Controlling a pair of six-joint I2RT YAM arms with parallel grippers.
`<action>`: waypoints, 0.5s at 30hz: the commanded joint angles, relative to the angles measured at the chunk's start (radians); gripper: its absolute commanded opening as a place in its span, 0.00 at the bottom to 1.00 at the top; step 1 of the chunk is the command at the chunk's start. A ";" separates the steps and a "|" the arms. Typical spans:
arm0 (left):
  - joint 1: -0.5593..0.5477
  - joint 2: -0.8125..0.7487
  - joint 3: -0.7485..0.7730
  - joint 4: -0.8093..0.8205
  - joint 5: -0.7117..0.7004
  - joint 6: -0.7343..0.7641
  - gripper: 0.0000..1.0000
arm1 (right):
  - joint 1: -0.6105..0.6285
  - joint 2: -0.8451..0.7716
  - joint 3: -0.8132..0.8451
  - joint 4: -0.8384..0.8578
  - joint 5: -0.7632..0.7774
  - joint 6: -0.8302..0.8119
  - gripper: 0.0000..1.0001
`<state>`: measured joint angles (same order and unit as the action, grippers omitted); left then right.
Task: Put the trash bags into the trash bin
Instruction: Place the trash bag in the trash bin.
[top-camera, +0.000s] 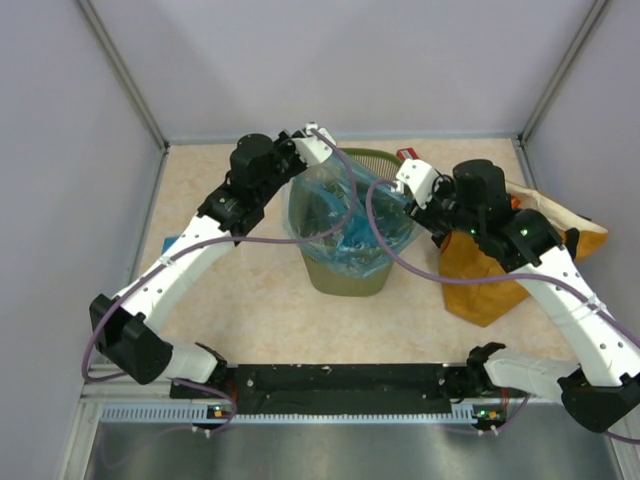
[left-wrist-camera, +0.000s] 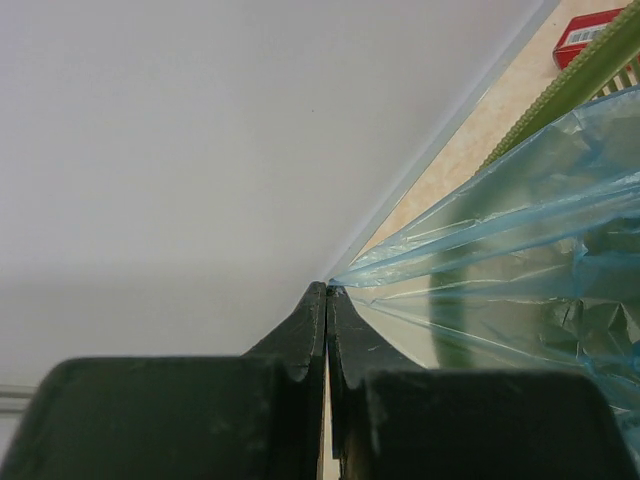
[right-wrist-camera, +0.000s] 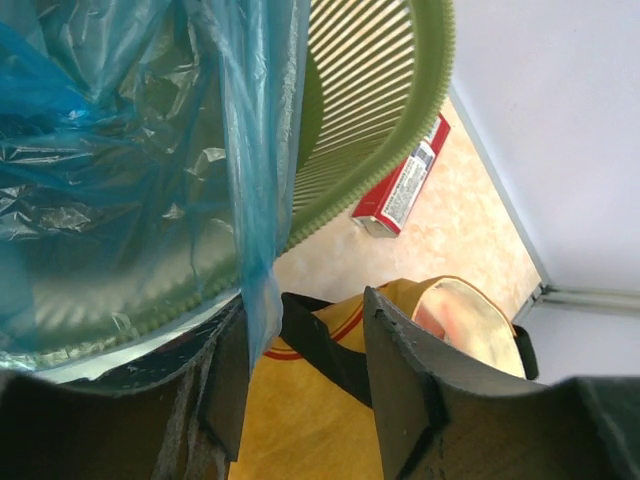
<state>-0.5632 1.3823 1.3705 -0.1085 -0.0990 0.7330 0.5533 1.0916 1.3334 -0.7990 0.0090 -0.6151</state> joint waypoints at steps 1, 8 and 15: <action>0.009 0.015 -0.007 0.101 -0.025 -0.027 0.00 | -0.015 0.004 0.082 0.050 0.032 0.028 0.42; 0.014 0.037 -0.004 0.152 -0.030 -0.052 0.00 | -0.024 0.030 0.104 0.072 0.037 0.041 0.27; 0.016 0.053 -0.005 0.145 -0.021 -0.058 0.00 | -0.052 0.076 0.105 0.112 0.042 0.055 0.01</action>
<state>-0.5541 1.4193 1.3666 -0.0238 -0.1204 0.7002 0.5327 1.1481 1.3968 -0.7483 0.0368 -0.5869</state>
